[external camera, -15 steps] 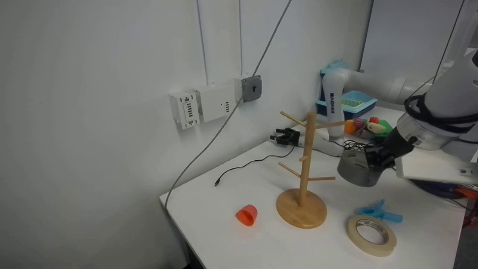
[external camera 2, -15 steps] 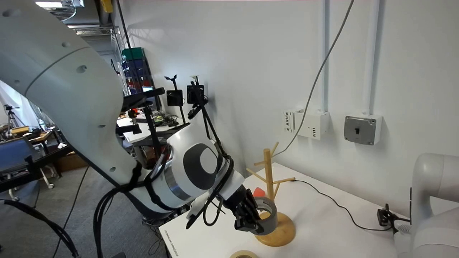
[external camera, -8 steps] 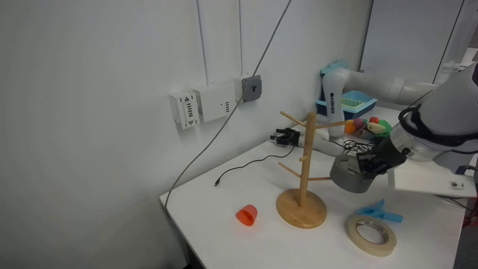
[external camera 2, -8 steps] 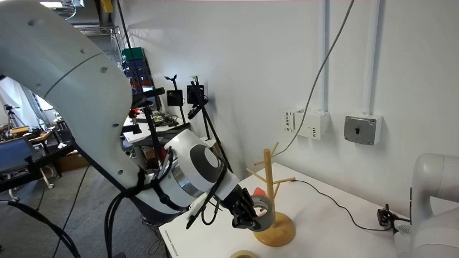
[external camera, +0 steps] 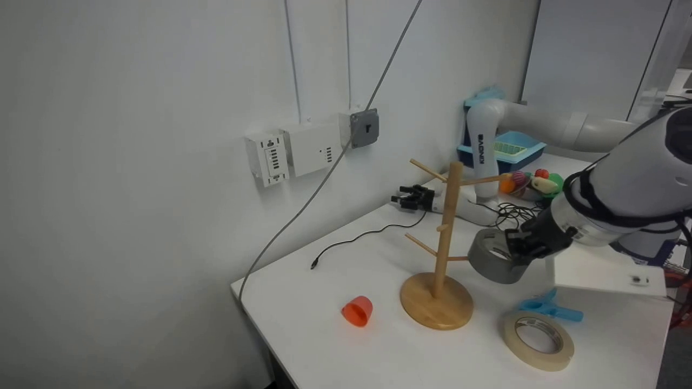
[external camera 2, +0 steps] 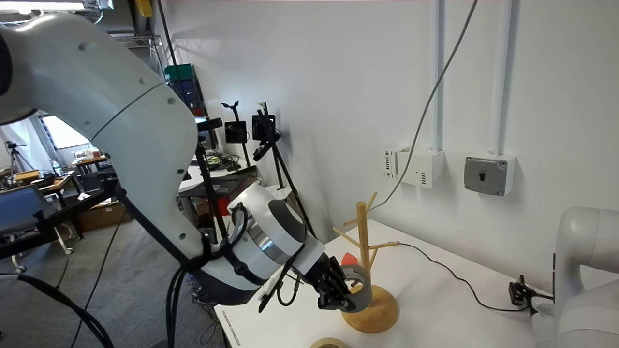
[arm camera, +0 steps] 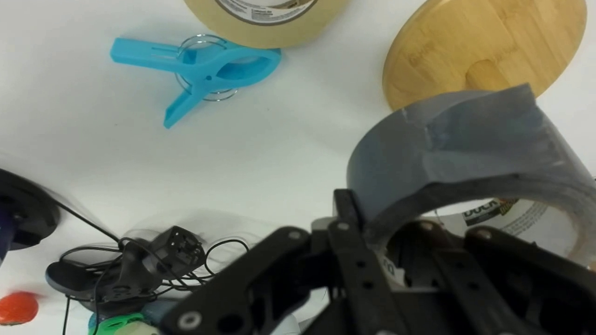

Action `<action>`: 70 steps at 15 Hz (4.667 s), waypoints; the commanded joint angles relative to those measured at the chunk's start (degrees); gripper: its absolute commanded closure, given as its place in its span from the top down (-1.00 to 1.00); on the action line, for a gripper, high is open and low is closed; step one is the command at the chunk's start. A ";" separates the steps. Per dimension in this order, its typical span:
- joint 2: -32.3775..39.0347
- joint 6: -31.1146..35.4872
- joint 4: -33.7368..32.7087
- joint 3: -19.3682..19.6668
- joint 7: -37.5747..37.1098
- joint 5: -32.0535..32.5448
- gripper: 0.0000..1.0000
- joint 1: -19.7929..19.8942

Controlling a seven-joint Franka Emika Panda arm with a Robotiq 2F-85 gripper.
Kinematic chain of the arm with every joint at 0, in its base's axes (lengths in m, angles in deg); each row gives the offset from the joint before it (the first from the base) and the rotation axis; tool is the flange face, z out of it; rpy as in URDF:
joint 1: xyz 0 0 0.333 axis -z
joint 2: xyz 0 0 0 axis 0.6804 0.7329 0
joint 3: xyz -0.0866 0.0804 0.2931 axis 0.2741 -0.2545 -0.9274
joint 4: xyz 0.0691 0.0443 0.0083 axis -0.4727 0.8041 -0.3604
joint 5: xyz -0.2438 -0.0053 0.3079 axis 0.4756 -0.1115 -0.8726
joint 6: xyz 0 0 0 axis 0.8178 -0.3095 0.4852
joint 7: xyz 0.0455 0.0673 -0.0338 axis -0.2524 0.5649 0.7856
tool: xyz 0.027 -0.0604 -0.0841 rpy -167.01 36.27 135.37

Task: Remove the tape off of the wooden holder then put the dark brown tape on the bottom position of the wooden holder then put the peg on the top position of the wooden holder

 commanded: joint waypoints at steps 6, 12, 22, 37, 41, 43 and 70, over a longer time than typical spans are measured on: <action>3.30 1.56 -2.63 -0.12 -4.15 3.60 -0.08 -0.45; 4.92 1.61 -2.56 -0.11 -3.57 3.20 0.79 -0.27; 1.18 -0.42 4.59 -1.74 15.35 -10.54 1.00 2.19; 0.08 -6.28 2.13 3.05 15.36 -18.14 1.00 3.26; -0.01 -6.86 2.51 3.29 14.98 -18.62 1.00 3.09; 0.58 -7.04 2.09 3.29 14.70 -19.11 1.00 3.09; 16.66 -11.79 -5.51 -1.12 -23.09 -24.04 1.00 4.77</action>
